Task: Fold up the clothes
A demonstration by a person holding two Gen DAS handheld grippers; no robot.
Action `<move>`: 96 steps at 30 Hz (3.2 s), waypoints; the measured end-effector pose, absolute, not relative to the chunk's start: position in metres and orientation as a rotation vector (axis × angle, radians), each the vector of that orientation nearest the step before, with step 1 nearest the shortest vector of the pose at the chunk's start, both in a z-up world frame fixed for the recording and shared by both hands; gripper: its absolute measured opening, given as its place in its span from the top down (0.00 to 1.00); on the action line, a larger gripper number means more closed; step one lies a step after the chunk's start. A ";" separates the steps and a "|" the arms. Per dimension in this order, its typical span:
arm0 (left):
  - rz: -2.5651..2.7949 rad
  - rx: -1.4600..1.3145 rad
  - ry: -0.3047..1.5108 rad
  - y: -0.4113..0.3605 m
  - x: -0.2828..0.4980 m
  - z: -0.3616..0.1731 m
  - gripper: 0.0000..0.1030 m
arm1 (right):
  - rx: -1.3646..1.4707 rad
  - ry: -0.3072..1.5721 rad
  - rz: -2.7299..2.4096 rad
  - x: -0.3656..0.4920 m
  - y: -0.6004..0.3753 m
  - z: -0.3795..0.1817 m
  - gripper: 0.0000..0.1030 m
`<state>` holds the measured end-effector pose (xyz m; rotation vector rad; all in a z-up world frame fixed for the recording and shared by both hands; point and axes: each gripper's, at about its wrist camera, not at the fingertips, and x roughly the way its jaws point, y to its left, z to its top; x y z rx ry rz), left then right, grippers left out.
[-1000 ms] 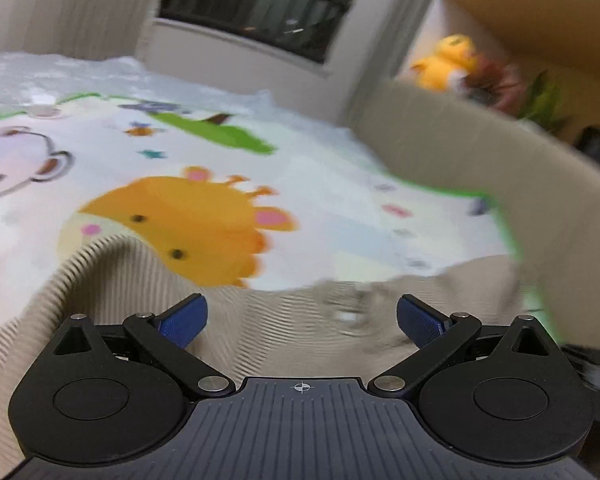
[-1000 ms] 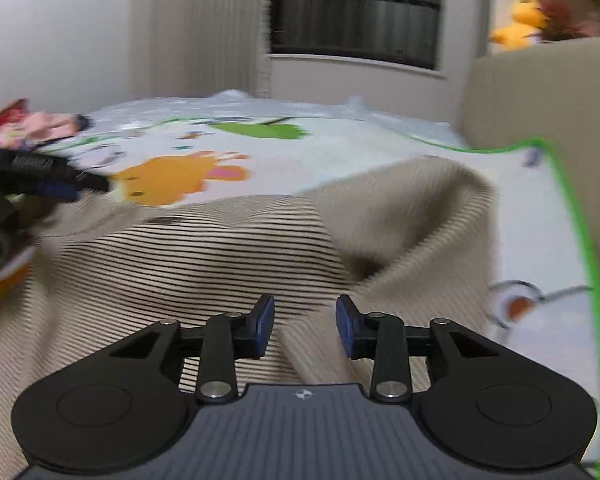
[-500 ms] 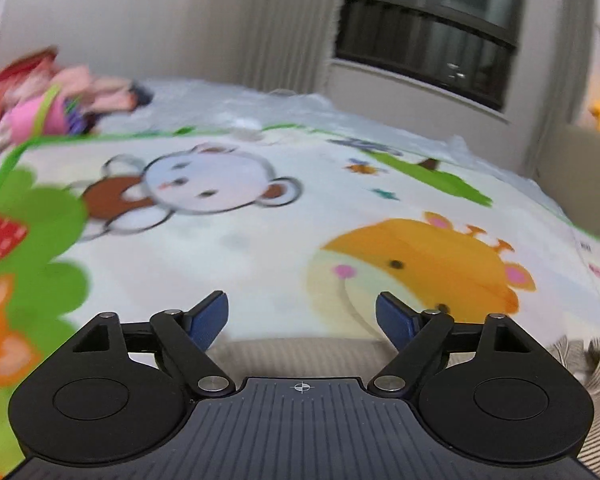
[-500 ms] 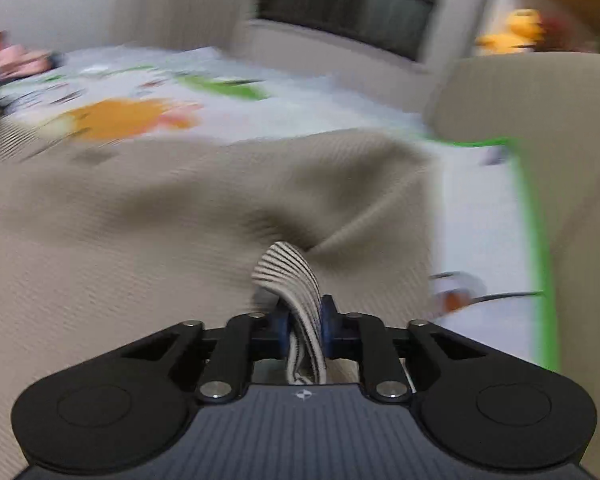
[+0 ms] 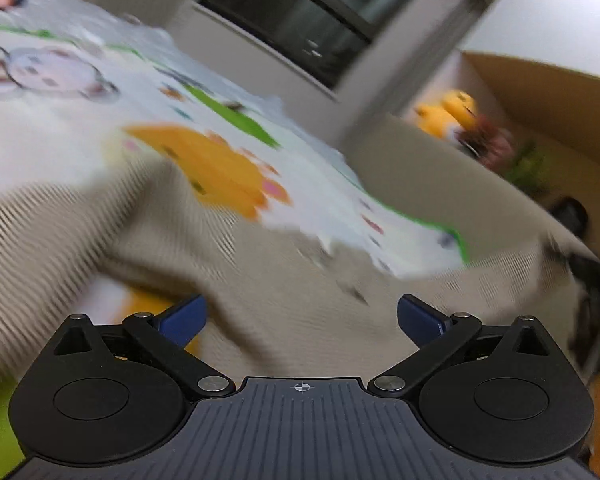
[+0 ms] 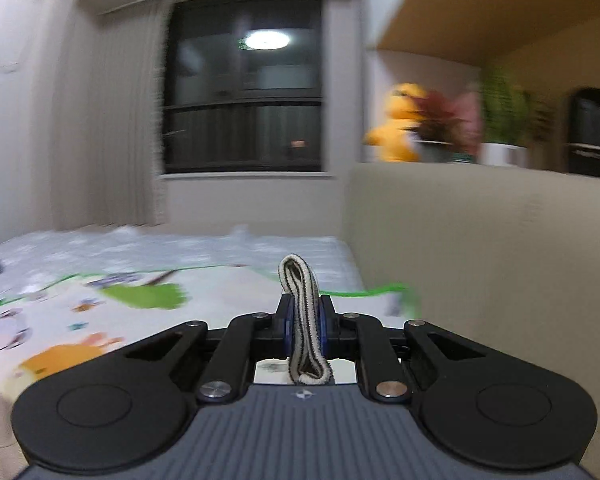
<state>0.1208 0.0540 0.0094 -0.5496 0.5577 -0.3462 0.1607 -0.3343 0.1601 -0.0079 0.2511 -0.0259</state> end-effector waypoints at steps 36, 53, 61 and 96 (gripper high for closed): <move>-0.407 -0.645 0.510 0.070 0.112 -0.019 0.00 | -0.044 0.461 0.271 0.213 -0.158 0.081 0.67; -0.360 -0.547 0.556 0.061 0.111 -0.010 0.00 | 0.109 0.620 0.198 0.211 -0.212 -0.034 0.42; -0.309 0.033 0.499 0.067 0.036 0.050 0.00 | -0.013 0.708 0.339 0.224 -0.189 -0.033 0.00; -0.113 0.355 0.556 0.131 0.062 0.039 0.88 | 0.016 0.511 0.433 0.160 -0.158 0.022 0.47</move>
